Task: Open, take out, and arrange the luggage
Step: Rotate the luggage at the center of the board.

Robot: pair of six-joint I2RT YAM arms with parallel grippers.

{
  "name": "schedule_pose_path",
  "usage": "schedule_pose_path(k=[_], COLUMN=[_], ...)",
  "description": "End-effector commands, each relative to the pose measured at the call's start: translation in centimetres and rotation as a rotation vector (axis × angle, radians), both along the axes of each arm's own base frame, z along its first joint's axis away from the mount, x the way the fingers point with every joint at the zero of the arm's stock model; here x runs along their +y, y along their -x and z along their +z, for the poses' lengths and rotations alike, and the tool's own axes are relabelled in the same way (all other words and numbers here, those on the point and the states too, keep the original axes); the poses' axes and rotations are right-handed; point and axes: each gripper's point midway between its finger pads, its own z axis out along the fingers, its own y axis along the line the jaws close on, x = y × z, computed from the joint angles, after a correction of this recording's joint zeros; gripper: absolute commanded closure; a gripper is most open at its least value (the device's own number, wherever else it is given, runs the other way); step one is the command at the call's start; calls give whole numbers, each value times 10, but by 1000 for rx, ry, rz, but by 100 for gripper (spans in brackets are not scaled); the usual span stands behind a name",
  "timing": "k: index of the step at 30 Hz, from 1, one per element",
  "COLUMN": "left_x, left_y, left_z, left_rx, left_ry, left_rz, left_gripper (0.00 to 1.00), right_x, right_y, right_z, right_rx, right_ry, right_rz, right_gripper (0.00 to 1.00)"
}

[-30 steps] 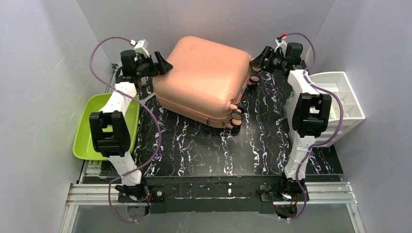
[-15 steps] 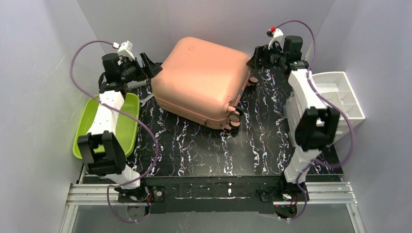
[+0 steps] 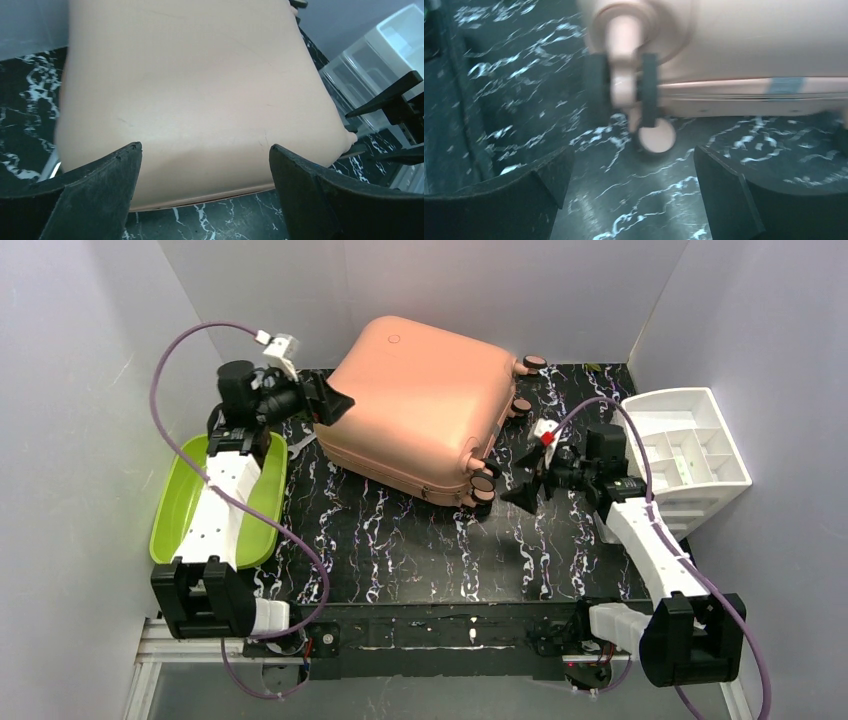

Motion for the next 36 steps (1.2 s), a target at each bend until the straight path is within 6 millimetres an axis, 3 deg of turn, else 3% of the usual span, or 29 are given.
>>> schedule_pose_path(k=[1,4,7,12,16,20,22,29,36], left_x=[-13,-5,0,20,19,7,2,-9,-21], left_y=[-8,-30,-51,-87,-106,-100,-93,-58,-28], left_z=[-12,-18,-23,-27,-53,-70,-78,-108,-99], left_rx=[18,49,62,61,140,196,216,295,268], left_ry=[-107,-124,-138,-195,-189,-142,-119,-78,-22], left_rz=[-4,44,84,166,134,74,48,-25,-85], left_gripper=[2,2,2,2,2,2,2,2,2], right_x=[18,22,34,66,78,67,59,17,-11], right_y=[51,58,53,21,-10,-41,-57,-96,-119], right_z=[0,0,2,5,13,12,21,41,40], right_rx=[-69,-93,-71,-81,-80,-100,-141,-270,-287], right_ry=[14,43,28,61,63,127,121,173,217], right_rz=[291,313,280,120,-3,-169,-259,-558,-680], right_gripper=[2,2,2,2,7,11,11,11,9])
